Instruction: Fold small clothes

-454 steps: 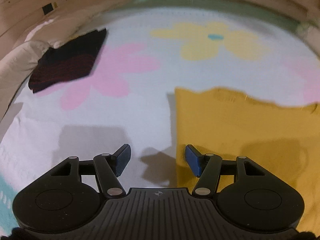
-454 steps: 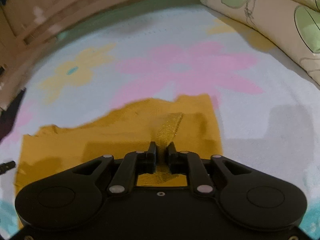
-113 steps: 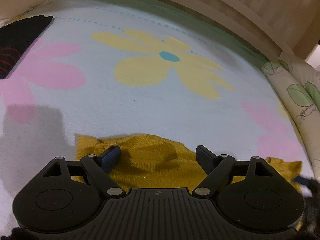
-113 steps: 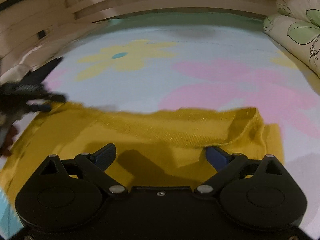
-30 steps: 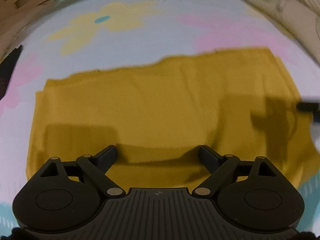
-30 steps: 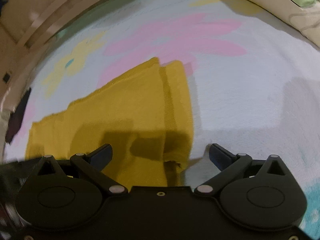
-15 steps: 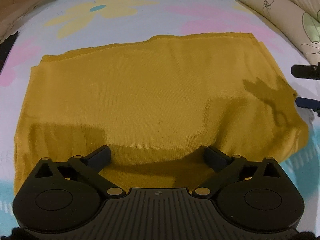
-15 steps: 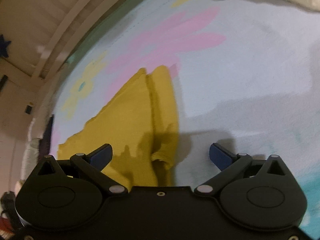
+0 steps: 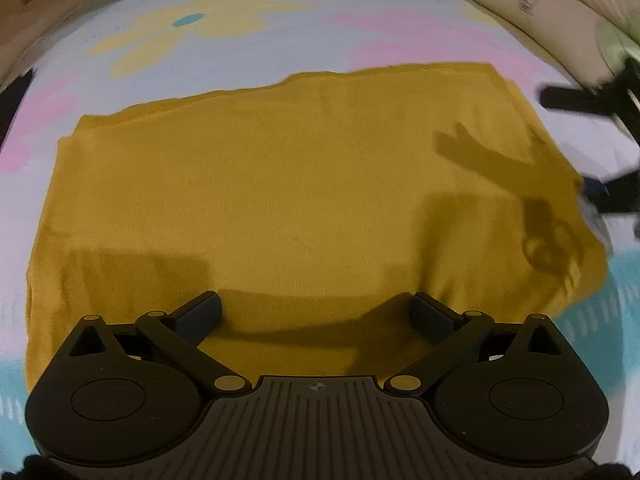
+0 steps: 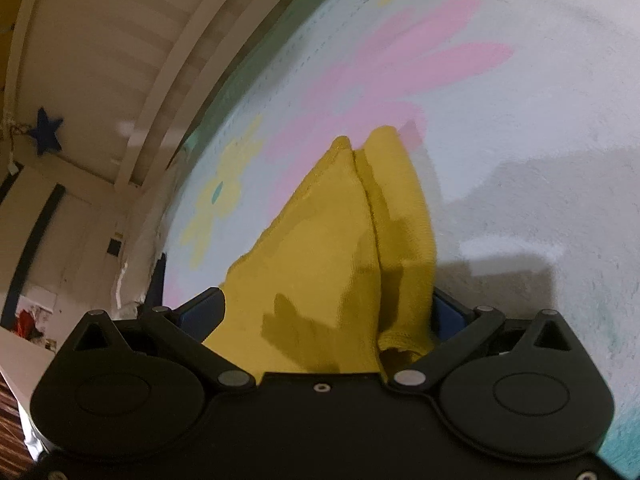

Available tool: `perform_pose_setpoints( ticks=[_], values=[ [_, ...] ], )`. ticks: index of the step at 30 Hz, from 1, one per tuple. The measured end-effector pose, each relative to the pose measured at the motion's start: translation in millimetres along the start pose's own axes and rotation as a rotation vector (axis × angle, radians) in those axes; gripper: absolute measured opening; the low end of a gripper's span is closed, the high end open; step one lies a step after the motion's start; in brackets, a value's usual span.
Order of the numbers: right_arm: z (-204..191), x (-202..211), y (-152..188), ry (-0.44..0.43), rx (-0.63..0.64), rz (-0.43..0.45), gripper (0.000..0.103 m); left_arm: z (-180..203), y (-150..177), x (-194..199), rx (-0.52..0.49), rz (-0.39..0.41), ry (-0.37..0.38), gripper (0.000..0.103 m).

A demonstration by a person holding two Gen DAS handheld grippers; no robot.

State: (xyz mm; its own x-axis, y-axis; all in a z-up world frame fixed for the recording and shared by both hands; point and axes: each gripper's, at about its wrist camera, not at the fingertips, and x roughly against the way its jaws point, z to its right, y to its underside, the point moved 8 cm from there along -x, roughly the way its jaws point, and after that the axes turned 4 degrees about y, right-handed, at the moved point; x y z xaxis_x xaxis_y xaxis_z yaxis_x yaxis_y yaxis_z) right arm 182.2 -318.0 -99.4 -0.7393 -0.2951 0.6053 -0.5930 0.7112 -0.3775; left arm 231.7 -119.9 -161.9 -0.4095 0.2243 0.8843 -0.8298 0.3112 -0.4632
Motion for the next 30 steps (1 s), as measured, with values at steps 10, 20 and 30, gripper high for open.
perform_pose_setpoints(
  ticks=[10,20,30],
  values=[
    [-1.2,1.9,2.2,0.003,0.046,-0.031,0.103,29.7,-12.8,17.1,0.013,0.125,0.097,0.092],
    [0.5,4.7,4.1,-0.005,0.045,-0.045,0.103,85.1,1.7,2.0,-0.161,0.058,0.194,0.096],
    [0.7,1.3,4.7,-0.042,0.032,-0.038,0.103,-17.1,-29.3,16.4,0.053,0.106,0.079,0.094]
  ],
)
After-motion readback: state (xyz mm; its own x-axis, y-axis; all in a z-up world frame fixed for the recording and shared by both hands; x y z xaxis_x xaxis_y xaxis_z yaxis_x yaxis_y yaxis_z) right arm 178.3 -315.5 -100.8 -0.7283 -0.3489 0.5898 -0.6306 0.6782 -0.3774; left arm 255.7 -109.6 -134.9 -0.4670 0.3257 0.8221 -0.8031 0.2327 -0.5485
